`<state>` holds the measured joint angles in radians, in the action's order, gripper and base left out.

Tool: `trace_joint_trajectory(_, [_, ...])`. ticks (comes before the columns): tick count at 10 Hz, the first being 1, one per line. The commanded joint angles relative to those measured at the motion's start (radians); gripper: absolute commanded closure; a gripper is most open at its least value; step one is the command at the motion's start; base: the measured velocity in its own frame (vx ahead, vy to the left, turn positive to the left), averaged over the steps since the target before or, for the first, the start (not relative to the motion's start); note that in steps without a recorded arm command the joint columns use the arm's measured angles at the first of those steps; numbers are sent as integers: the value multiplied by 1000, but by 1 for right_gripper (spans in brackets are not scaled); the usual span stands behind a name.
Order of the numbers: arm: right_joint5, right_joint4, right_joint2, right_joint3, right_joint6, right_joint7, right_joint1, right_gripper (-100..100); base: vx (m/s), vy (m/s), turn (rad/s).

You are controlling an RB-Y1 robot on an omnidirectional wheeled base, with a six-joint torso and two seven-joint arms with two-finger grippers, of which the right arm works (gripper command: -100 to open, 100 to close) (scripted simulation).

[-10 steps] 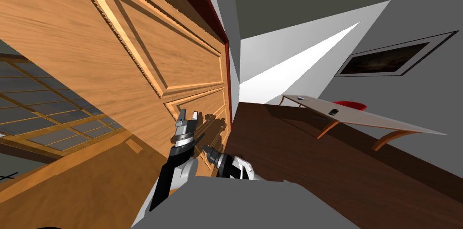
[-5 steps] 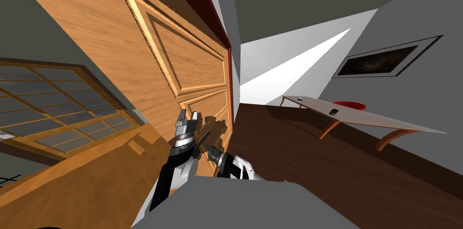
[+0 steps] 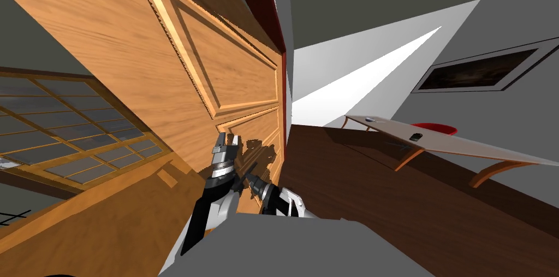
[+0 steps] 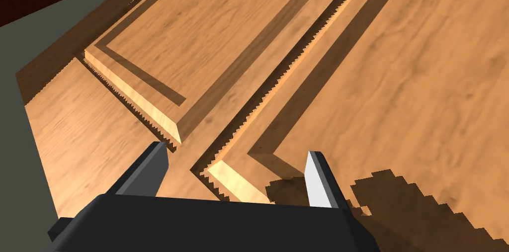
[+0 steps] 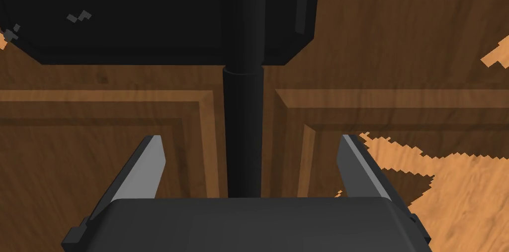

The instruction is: Push the door open

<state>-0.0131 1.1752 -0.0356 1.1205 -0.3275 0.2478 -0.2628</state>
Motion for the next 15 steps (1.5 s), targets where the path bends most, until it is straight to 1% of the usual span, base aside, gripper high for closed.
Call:
trace_joint_trajectory(1, [0,0,0,0,0,0,0,-100,33,58,-4])
trace_joint_trajectory(2, [0,0,0,0,0,0,0,100,-6,-6,0])
trace_joint_trajectory(7, [0,0,0,0,0,0,0,100,-6,-13,1])
trace_joint_trajectory(8, [1,-8,-15,-28,3,-9,5,-100,-91,-32,-115])
trace_joint_trajectory(9, [1,-10,-15,-36,3,-11,7,-100,-166,-44,-86])
trace_joint_trajectory(10, [1,-14,-11,-52,5,-16,9,-100,-171,-29,-66])
trace_joint_trajectory(11, [1,-19,-2,-66,6,-21,12,-100,-180,-56,-92])
trace_joint_trajectory(12, [2,-23,16,-83,8,-26,15,-100,-205,-40,-95])
trace_joint_trajectory(13, [1,-14,5,-72,10,-24,17,-100,-95,-11,-16])
trace_joint_trajectory(14, [0,-20,-7,-78,11,-27,15,-100,14,75,42])
trace_joint_trajectory(15, [0,-22,-9,-80,11,-28,15,-100,77,115,12])
